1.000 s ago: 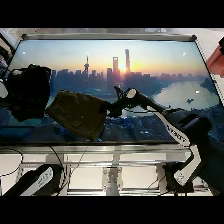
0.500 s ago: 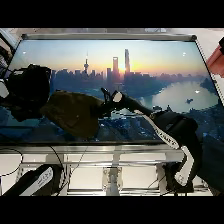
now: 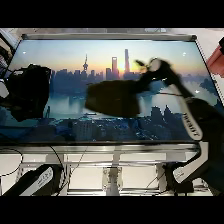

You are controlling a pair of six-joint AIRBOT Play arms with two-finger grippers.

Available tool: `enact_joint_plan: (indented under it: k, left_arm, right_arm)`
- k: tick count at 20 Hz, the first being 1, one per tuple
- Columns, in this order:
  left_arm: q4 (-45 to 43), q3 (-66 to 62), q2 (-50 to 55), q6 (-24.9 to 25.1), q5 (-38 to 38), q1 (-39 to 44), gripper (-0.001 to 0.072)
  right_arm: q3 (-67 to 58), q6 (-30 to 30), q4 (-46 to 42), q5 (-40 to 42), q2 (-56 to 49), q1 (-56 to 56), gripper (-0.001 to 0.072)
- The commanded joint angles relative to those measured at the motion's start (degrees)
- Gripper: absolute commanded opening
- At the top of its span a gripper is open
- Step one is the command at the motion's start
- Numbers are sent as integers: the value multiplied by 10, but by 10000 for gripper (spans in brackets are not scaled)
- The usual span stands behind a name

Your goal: Fold the clothes and pants, and hang the long-sleeved shirts on hangers.

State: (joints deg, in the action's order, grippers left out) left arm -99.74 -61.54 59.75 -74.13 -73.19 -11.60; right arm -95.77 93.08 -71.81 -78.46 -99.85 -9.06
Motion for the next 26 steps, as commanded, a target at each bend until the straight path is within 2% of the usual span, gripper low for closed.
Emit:
enact_joint_plan:
  k: [1,7,8,10,11,16,21,22,23,24,26]
  left_arm:
    - [0,0,0,0,0,0,569]
    - [17,0,0,0,0,0,570]
    - [28,0,0,0,1,0,569]
    - [45,0,0,0,0,0,569]
    - [45,0,0,0,0,0,570]
    - [45,0,0,0,0,0,569]
    - [44,0,0,0,0,0,570]
    - [44,0,0,0,0,0,570]
    - [44,0,0,0,0,0,570]
    - [44,0,0,0,0,0,569]
    - [44,0,0,0,0,0,570]
  right_arm:
    - [-9,9,-178,-111,49,154,12]
    - [-6,9,-201,-146,77,389,13]
    - [-6,9,-202,-151,77,418,55]
    - [-6,9,-202,-165,77,464,273]
    - [-6,9,-203,-175,77,483,340]
    - [-6,-8,-203,-235,93,531,347]
    - [37,-33,-97,-172,208,478,333]
    - [54,-41,-79,-163,234,455,292]
    - [73,-43,-71,-156,260,426,193]
    - [99,-47,-68,-148,288,391,29]
    - [157,-52,-66,-137,336,315,12]
